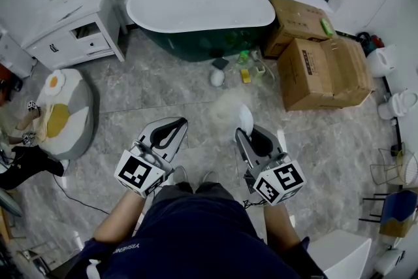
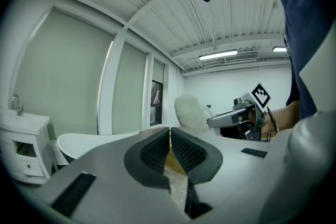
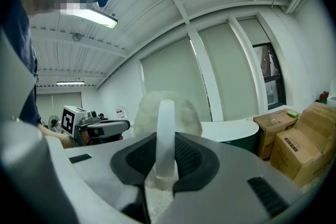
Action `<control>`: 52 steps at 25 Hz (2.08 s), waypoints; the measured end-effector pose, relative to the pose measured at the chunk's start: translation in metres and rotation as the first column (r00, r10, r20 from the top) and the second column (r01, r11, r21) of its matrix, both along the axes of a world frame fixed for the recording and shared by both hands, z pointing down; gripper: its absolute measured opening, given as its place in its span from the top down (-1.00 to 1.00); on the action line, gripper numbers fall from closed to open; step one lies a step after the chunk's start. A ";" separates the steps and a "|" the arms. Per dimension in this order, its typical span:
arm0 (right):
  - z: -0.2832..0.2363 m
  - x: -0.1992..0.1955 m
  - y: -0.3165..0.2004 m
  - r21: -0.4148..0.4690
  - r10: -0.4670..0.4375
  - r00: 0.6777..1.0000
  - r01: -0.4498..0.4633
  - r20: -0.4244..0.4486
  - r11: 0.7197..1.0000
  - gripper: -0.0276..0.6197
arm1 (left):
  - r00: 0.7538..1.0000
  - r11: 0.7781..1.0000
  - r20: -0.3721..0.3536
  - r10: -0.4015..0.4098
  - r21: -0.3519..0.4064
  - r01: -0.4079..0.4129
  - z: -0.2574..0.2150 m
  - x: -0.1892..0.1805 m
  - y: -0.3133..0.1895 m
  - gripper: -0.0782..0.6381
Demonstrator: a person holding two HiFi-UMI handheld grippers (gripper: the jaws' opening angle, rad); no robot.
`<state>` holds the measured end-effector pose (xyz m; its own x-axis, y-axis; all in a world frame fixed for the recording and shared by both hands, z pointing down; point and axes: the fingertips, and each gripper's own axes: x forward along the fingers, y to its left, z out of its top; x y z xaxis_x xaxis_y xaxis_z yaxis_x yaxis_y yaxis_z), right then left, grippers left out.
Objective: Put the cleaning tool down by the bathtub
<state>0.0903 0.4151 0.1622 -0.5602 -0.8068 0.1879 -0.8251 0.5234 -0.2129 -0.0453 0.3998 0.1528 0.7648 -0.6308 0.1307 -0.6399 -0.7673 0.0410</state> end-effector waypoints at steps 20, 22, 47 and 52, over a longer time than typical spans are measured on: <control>0.013 0.067 -0.003 -0.023 -0.020 1.000 0.020 0.015 1.000 0.65 | 1.000 1.000 0.008 -0.017 0.003 0.017 0.005 0.061 0.003 0.69; 0.014 0.072 -0.005 -0.027 -0.019 1.000 0.020 0.016 0.999 0.65 | 1.000 1.000 0.010 -0.021 0.002 0.021 0.005 0.065 0.002 0.69; 0.030 0.068 -0.101 -0.047 -0.035 0.999 0.035 0.005 0.998 0.65 | 1.000 1.000 0.008 -0.028 -0.011 0.028 0.019 0.061 -0.095 0.69; 0.038 0.053 -0.137 -0.060 -0.027 1.000 0.028 0.006 0.998 0.65 | 1.000 0.999 0.001 -0.027 -0.022 0.027 0.027 0.045 -0.132 0.69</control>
<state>0.1435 0.2776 0.2005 -0.5833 -0.7783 0.2323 -0.8092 0.5320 -0.2491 -0.0001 0.2675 0.1801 0.7475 -0.6482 0.1453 -0.6604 -0.7487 0.0573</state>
